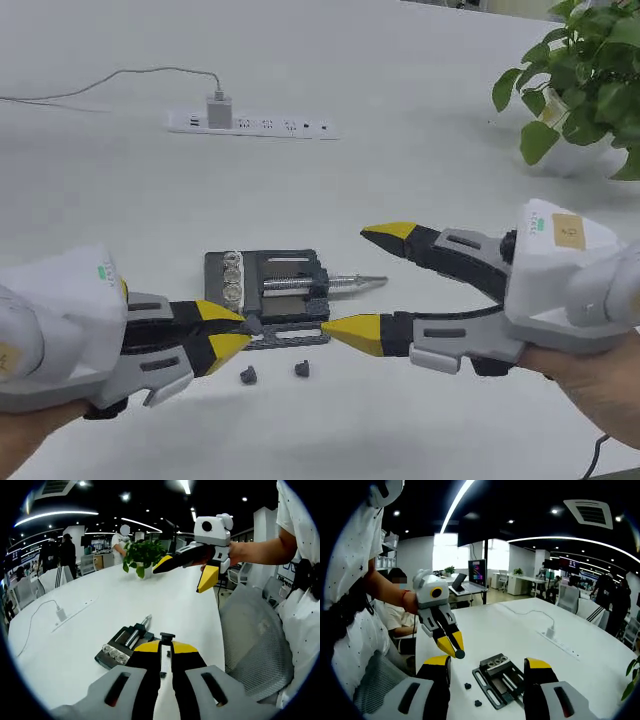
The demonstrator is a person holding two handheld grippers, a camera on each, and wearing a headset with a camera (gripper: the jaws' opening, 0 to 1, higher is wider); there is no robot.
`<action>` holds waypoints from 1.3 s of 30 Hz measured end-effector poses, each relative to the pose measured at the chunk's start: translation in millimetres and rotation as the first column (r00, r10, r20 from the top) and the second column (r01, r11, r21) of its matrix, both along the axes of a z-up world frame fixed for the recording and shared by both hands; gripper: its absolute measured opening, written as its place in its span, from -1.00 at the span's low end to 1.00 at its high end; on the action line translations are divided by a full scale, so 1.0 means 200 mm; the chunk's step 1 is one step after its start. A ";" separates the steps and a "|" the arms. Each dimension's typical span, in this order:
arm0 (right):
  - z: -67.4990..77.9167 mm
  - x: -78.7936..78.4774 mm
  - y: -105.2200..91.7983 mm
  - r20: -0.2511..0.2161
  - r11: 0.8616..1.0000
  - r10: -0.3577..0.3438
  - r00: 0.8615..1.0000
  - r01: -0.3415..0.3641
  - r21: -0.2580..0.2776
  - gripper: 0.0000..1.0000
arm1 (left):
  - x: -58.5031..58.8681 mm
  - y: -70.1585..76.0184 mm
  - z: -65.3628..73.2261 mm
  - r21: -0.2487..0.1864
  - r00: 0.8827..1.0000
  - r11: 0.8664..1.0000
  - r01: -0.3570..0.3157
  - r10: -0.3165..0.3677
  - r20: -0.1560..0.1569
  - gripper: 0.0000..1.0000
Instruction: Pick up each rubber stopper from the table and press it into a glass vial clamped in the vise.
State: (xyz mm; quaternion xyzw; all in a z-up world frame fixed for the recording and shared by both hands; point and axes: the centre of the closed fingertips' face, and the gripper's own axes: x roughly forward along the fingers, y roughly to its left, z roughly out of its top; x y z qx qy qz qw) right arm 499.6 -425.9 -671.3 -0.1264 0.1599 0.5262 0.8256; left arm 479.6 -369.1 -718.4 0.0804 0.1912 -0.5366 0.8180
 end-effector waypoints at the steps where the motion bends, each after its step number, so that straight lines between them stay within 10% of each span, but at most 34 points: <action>1: 0.01 0.00 0.01 0.005 1.000 0.007 1.000 -0.007 0.000 0.08 | 0.00 -0.01 0.02 -0.007 1.000 1.000 0.004 -0.004 0.002 -0.94; 11: 0.04 -0.08 0.08 -0.043 0.995 0.100 0.994 -0.100 -0.009 -0.58 | -0.03 -0.08 0.12 -0.045 0.999 0.998 0.034 -0.034 0.021 -0.94; 39: 0.01 -0.22 0.17 -0.126 0.970 0.234 0.964 -0.240 -0.029 -0.83 | -0.09 -0.15 0.23 -0.048 0.989 0.991 0.128 -0.124 0.080 -0.94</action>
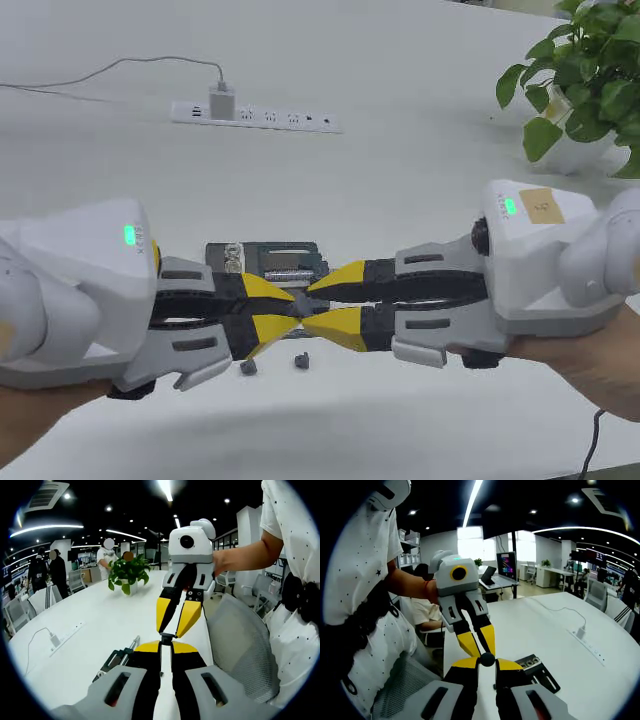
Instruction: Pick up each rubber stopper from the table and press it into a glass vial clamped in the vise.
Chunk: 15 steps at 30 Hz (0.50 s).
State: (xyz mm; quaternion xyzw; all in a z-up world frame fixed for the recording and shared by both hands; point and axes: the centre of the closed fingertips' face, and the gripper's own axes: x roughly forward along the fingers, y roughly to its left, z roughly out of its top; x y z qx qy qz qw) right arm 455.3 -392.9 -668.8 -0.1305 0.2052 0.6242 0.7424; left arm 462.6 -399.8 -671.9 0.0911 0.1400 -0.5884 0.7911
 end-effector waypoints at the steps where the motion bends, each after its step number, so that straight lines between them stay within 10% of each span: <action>1: 0.00 0.00 0.00 0.001 1.000 0.001 1.000 -0.001 0.000 -0.84 | 0.00 0.00 0.00 0.000 1.000 1.000 0.003 -0.003 0.000 -0.94; 15: 0.00 -0.01 0.00 0.009 1.000 0.015 1.000 -0.015 -0.006 -0.84 | -0.01 0.00 0.00 0.016 1.000 1.000 0.021 -0.021 0.007 -0.94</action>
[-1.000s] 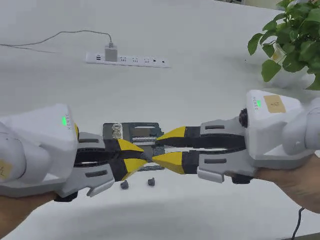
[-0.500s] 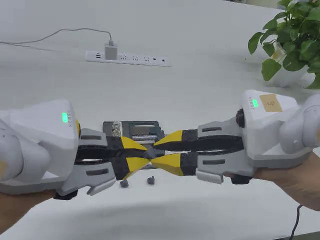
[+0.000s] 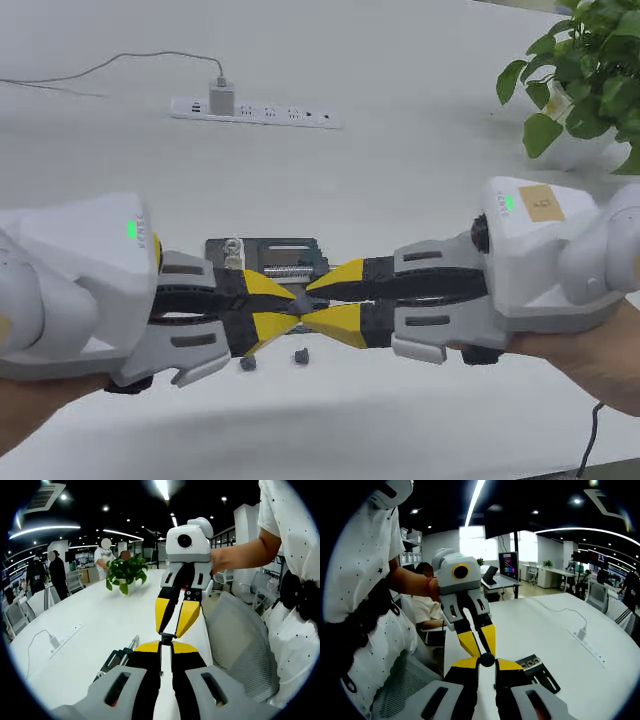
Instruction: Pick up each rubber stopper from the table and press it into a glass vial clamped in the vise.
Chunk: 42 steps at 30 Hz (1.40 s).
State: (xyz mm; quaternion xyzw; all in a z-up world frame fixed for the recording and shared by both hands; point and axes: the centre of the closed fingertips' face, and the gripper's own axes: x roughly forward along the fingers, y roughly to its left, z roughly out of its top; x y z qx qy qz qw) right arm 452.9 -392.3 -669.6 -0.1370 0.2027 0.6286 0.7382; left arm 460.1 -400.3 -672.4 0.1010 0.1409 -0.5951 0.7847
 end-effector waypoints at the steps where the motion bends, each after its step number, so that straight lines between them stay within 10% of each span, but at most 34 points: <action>1: 0.00 0.00 0.00 -0.001 1.000 0.000 1.000 0.000 0.000 -0.84 | 0.00 0.00 0.00 0.001 1.000 1.000 0.001 -0.001 0.000 -0.94; 42: -0.01 0.00 0.01 0.032 0.999 0.043 0.999 -0.041 -0.036 -0.84 | -0.01 0.01 -0.02 0.026 1.000 0.999 0.021 -0.021 -0.013 -0.94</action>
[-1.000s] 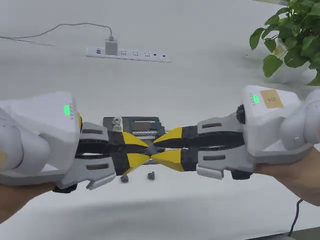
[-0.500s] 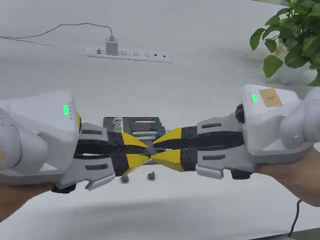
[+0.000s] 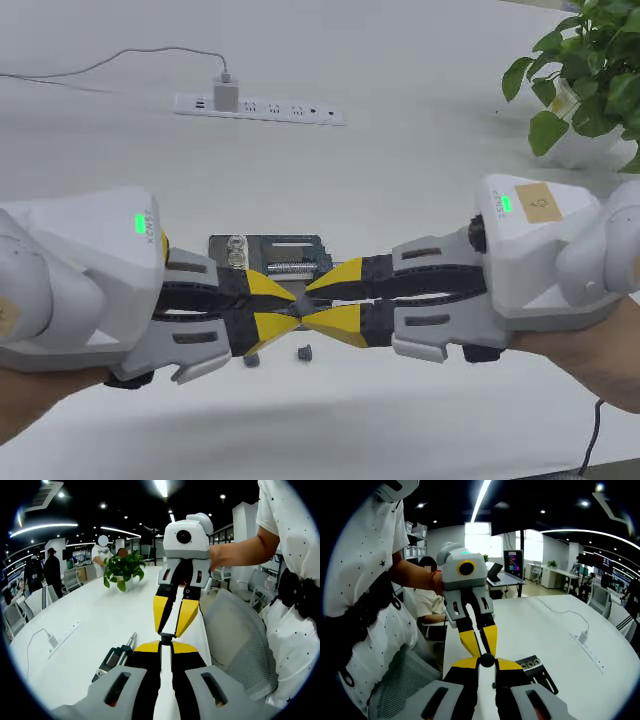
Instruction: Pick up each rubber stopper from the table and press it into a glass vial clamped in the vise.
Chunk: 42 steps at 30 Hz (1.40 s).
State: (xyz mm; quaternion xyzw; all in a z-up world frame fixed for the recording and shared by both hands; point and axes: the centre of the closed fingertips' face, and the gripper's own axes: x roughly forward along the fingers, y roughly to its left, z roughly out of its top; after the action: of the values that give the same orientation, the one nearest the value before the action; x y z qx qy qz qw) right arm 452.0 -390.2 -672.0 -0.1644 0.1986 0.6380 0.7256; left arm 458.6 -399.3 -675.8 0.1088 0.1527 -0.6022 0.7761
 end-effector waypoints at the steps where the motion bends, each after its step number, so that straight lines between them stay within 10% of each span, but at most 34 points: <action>1: 0.00 0.00 0.00 0.000 1.000 0.000 1.000 0.000 0.000 -0.85 | 0.00 0.00 0.00 0.001 1.000 1.000 0.000 0.000 0.000 -0.94; 42: -0.01 0.01 0.01 -0.043 1.000 -0.020 0.999 0.019 -0.002 -0.88 | 0.00 0.02 -0.01 -0.001 1.000 1.000 -0.011 0.011 -0.001 -0.93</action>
State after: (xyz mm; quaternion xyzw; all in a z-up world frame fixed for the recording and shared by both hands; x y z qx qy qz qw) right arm 453.1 -387.9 -675.0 -0.1491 0.2163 0.6342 0.7272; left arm 459.2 -395.9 -678.7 0.1072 0.1531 -0.5979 0.7795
